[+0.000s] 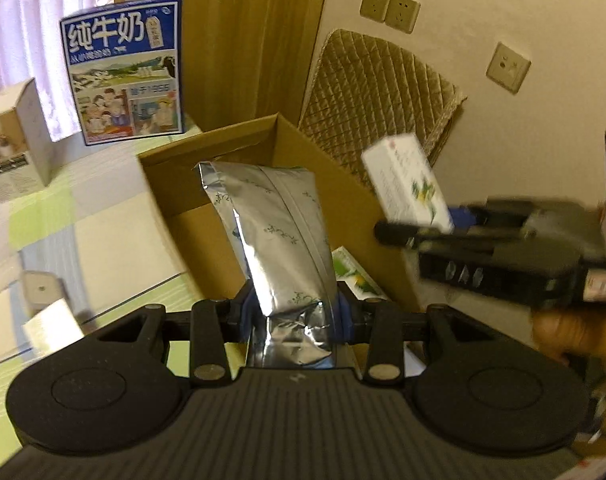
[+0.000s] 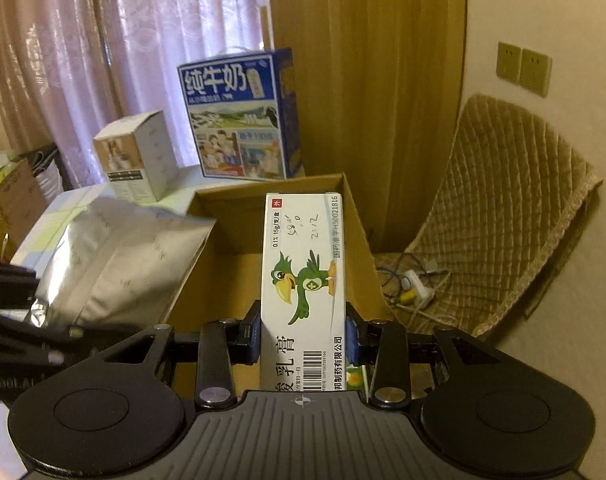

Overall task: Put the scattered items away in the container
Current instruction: 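Carry the foil pouch and parrot box over the cardboard box with both tools, then open both tools to drop the pouch and parrot box into the cardboard box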

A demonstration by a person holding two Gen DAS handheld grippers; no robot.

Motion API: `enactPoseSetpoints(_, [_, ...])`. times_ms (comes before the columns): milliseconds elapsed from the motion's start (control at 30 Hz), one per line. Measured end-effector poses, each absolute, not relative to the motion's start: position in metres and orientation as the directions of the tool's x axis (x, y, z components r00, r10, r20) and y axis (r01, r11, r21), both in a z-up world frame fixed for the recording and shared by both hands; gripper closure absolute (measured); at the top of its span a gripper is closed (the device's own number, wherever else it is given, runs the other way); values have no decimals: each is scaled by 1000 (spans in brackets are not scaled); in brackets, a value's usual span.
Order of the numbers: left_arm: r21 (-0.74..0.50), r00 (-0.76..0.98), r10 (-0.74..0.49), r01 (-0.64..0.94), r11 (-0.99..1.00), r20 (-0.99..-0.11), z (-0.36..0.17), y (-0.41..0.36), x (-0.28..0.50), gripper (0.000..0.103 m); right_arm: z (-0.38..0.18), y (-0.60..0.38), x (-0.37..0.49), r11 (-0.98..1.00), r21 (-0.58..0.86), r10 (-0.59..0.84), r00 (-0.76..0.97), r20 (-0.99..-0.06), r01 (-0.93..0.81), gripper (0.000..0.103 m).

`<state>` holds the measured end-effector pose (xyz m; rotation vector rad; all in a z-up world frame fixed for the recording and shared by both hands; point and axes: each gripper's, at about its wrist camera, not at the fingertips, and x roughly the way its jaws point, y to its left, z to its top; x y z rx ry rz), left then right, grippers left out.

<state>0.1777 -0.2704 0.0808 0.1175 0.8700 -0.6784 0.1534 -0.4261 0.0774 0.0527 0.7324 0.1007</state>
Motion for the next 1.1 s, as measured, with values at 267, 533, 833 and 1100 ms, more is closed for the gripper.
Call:
enactPoseSetpoints(267, [-242,447,-513,534,810,-733,58,-295,215,68,59,-438,180,993,107,114,717,-687,-55,67])
enactPoseSetpoints(533, [-220,484,-489,511,831,-725,39,-300,232,65,47,-445,199,995,95,96,708,-699,-42,67])
enactPoseSetpoints(833, [-174,550,-450,481,859,-703,47,-262,222,60,38,-437,197,993,104,115,695,-710,-58,67])
enactPoseSetpoints(1100, [-155,561,-422,461,874,-712,44,-235,206,51,50,-439,195,980,197,155,726,-670,-27,34])
